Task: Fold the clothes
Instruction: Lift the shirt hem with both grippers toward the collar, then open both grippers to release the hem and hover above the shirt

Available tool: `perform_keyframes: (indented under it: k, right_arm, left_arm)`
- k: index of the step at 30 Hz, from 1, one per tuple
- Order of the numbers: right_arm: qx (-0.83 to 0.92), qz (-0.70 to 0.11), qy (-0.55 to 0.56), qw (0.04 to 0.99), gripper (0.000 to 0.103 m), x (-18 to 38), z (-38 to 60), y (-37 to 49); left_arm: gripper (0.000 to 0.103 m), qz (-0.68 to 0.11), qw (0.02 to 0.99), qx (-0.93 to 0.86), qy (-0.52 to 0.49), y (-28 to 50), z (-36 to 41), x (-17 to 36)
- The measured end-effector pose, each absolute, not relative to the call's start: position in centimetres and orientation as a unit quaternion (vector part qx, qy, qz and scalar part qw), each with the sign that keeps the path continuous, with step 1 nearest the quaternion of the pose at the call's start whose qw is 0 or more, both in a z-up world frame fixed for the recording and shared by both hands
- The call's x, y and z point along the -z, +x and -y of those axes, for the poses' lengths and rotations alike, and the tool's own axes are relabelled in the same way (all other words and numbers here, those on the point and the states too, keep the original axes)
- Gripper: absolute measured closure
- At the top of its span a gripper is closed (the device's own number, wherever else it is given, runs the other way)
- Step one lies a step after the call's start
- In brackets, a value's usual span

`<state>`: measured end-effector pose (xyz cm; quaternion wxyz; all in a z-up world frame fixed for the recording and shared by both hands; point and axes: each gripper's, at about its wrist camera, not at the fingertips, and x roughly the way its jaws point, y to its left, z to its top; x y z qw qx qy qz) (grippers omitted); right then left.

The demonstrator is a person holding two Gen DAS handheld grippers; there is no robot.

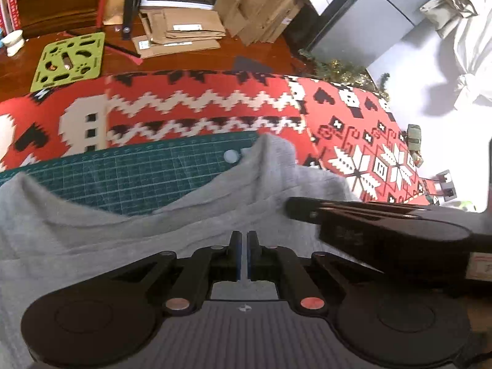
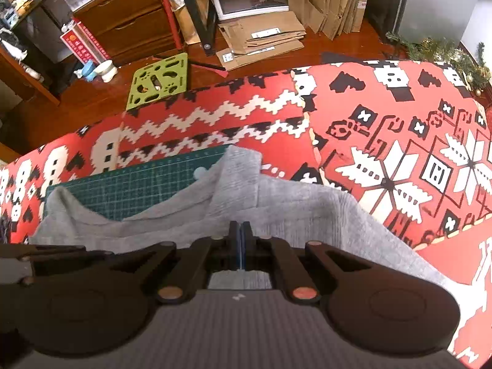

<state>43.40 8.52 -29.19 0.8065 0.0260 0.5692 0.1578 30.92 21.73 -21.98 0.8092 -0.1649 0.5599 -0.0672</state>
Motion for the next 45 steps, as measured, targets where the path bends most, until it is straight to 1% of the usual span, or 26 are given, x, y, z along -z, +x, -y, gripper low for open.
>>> perform_keyframes:
  k: [4, 10, 13, 16, 17, 19, 21, 28, 30, 32, 39, 42, 43, 44, 45]
  right_arm:
    - [-0.154, -0.557, 0.063, 0.813, 0.101, 28.8, -7.1, 43.7]
    - [-0.119, -0.546, 0.047, 0.828, 0.1, 27.9, -3.9, 43.8]
    - [-0.101, -0.542, 0.045, 0.833, 0.095, 28.2, -2.4, 44.3]
    - [-0.099, -0.543, 0.049, 0.833, 0.095, 28.8, -1.7, 44.7]
    - [-0.101, -0.544, 0.047, 0.831, 0.095, 29.0, -1.7, 44.8]
    - [-0.104, -0.547, 0.038, 0.83, 0.101, 29.6, -1.9, 45.0]
    - [-0.096, -0.545, 0.036, 0.832, 0.102, 29.8, -1.8, 45.0]
    - [-0.087, -0.537, 0.053, 0.837, 0.101, 29.2, -0.6, 44.7]
    - [-0.093, -0.537, 0.055, 0.836, 0.101, 28.7, -0.5, 44.4]
    - [-0.094, -0.543, 0.056, 0.833, 0.1, 28.3, -0.4, 43.8]
    - [-0.114, -0.558, 0.06, 0.82, 0.099, 27.3, -1.2, 40.4]
    - [-0.125, -0.561, 0.055, 0.816, 0.099, 27.1, -2.4, 39.0]
    - [-0.128, -0.563, 0.054, 0.815, 0.099, 27.1, -2.8, 38.6]
    - [-0.131, -0.563, 0.053, 0.814, 0.099, 27.0, -3.2, 38.3]
    - [-0.134, -0.563, 0.051, 0.814, 0.097, 27.0, -3.7, 38.0]
  left_arm:
    - [0.101, -0.559, 0.81, 0.076, -0.161, 31.8, -20.5, 22.1]
    - [0.101, -0.558, 0.81, 0.089, -0.154, 33.0, -18.7, 22.1]
    - [0.101, -0.557, 0.812, 0.096, -0.148, 33.3, -17.9, 22.1]
    - [0.101, -0.562, 0.809, 0.105, -0.137, 33.5, -17.1, 22.3]
    - [0.101, -0.563, 0.809, 0.107, -0.132, 33.6, -16.8, 22.4]
    - [0.101, -0.566, 0.807, 0.11, -0.129, 33.7, -16.4, 22.6]
    - [0.101, -0.569, 0.805, 0.111, -0.127, 33.7, -16.2, 22.8]
    - [0.101, -0.577, 0.802, 0.11, -0.112, 33.5, -16.0, 23.3]
    - [0.1, -0.577, 0.801, 0.108, -0.113, 33.5, -16.2, 23.1]
    - [0.097, -0.575, 0.803, 0.103, -0.118, 33.2, -16.4, 22.7]
    - [0.097, -0.569, 0.811, 0.081, -0.112, 31.6, -17.4, 21.4]
    - [0.092, -0.569, 0.812, 0.068, -0.11, 30.5, -18.3, 21.1]
    - [0.087, -0.569, 0.813, 0.063, -0.108, 30.1, -18.6, 21.1]
    - [0.079, -0.57, 0.813, 0.058, -0.106, 29.7, -19.0, 21.1]
    - [0.075, -0.57, 0.813, 0.053, -0.104, 29.2, -19.4, 21.1]
